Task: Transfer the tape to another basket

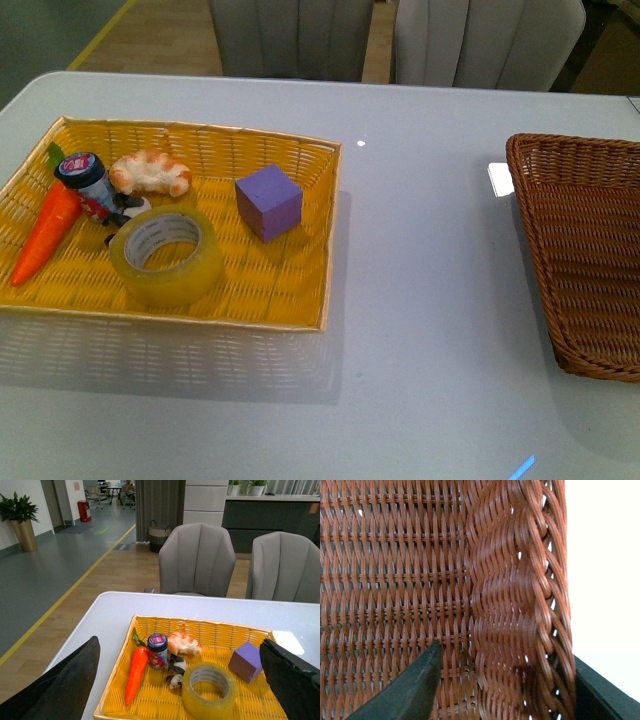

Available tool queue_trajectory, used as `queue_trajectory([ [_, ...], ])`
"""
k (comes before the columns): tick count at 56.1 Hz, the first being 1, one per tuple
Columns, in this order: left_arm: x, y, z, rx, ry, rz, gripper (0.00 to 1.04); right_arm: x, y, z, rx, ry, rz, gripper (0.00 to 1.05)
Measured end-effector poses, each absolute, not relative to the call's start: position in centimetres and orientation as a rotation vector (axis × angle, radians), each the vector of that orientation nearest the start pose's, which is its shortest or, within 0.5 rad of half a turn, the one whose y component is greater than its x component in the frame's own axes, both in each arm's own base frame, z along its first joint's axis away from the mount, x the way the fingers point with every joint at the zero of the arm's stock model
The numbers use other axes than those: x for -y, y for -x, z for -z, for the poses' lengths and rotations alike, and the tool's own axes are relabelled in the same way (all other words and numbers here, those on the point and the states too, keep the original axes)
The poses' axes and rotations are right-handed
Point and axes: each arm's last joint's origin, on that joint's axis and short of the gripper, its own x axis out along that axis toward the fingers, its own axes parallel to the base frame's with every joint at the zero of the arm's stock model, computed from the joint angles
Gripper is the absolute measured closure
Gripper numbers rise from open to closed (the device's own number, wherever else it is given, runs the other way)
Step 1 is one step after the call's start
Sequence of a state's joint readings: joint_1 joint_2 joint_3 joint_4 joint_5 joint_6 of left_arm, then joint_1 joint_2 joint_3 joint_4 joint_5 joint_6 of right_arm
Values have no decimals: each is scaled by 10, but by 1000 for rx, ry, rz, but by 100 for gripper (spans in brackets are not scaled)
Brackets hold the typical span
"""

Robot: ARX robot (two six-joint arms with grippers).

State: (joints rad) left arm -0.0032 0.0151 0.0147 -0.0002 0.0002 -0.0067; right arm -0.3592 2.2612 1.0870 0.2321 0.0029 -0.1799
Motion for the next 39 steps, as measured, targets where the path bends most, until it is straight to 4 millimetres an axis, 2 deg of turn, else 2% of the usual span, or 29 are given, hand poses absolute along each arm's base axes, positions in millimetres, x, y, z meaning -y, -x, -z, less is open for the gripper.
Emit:
queue_trajectory([
  [10, 0, -98, -167, -1, 7, 3, 9, 123, -371, -25, -970, -6, 195, 71],
  [15, 0, -98, -167, -1, 7, 3, 9, 105, -372, -26, -977, 6, 148, 86],
  [21, 0, -98, -167, -1, 7, 3, 9, 86, -376, -29, -970, -8, 116, 98],
  [31, 0, -98, -167, -1, 7, 3, 9, 54, -381, -33, -962, 9, 32, 100],
  [39, 0, -98, -167, -1, 7, 3, 9, 38, -379, -29, -976, 16, 2, 100],
])
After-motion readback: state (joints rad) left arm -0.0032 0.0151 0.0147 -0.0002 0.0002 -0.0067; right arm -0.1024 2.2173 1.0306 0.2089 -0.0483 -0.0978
